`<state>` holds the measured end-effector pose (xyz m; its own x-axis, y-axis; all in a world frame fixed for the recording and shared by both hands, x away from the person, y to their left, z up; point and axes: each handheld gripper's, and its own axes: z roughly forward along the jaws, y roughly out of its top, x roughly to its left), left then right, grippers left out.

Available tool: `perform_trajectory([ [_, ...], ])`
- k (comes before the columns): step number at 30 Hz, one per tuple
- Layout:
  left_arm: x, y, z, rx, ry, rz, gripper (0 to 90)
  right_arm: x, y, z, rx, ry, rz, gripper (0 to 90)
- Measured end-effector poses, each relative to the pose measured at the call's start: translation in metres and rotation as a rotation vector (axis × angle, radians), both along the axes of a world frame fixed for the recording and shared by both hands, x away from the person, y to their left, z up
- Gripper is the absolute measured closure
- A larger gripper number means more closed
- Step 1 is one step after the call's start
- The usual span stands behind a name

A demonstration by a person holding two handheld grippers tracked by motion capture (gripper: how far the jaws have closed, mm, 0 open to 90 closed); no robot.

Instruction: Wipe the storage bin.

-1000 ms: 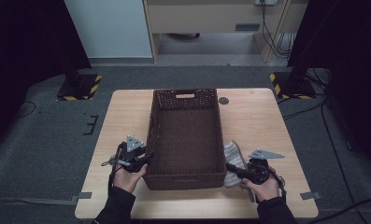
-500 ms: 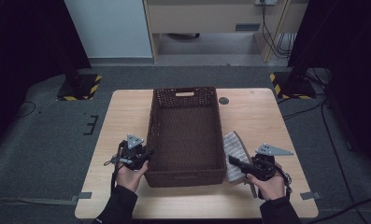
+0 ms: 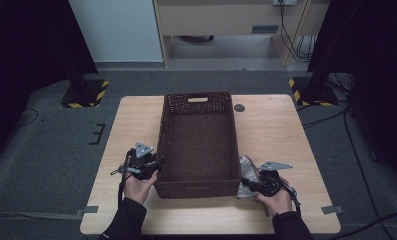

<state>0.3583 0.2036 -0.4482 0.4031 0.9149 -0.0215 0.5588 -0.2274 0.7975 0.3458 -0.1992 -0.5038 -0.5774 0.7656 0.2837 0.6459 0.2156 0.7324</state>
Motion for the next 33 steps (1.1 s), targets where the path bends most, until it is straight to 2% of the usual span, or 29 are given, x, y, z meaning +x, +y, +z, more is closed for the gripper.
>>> perform_trajectory([
  [3, -0.005, 0.001, 0.0, 0.002, 0.006, -0.017, 54.6, -0.006, -0.011, 0.015, 0.068, -0.045, -0.01, 78.2],
  [6, -0.01, 0.002, 0.004, -0.012, -0.002, -0.026, 51.5, -0.018, -0.023, 0.041, 0.168, -0.108, -0.013, 78.2],
  [10, -0.019, 0.001, 0.007, -0.01, 0.008, -0.031, 50.2, -0.033, -0.019, 0.057, 0.223, -0.139, 0.025, 78.3],
  [13, -0.024, -0.001, 0.004, 0.001, 0.043, -0.037, 55.7, -0.039, -0.011, 0.055, 0.213, -0.133, 0.038, 78.5],
  [15, -0.025, -0.002, 0.002, -0.002, 0.05, -0.029, 61.8, -0.039, -0.009, 0.045, 0.192, -0.114, 0.018, 78.6],
  [20, -0.027, -0.001, 0.0, -0.023, 0.051, -0.021, 64.0, -0.037, -0.003, 0.005, 0.1, -0.012, 0.0, 78.6],
  [21, -0.027, -0.001, -0.001, -0.026, 0.051, -0.02, 64.2, -0.035, -0.002, -0.001, 0.095, 0.013, -0.01, 78.6],
  [22, -0.027, -0.001, -0.001, -0.028, 0.052, -0.02, 64.2, -0.035, -0.002, -0.004, 0.097, 0.015, -0.021, 78.4],
  [23, -0.027, 0.0, 0.0, -0.027, 0.056, -0.023, 64.1, -0.034, -0.002, -0.002, 0.093, 0.02, -0.016, 78.2],
  [25, -0.027, 0.0, -0.001, -0.031, 0.052, -0.022, 63.5, -0.033, -0.005, 0.003, 0.087, -0.009, -0.006, 77.8],
  [26, -0.027, 0.0, -0.001, -0.024, 0.048, -0.026, 62.8, -0.033, -0.007, 0.008, 0.1, -0.017, -0.006, 77.7],
  [30, -0.027, 0.0, -0.001, -0.016, 0.037, -0.024, 60.7, -0.035, -0.019, 0.032, 0.161, -0.101, -0.029, 77.7],
  [33, -0.026, 0.0, -0.001, -0.011, 0.04, -0.026, 59.2, -0.039, -0.023, 0.048, 0.209, -0.145, -0.024, 77.8],
])
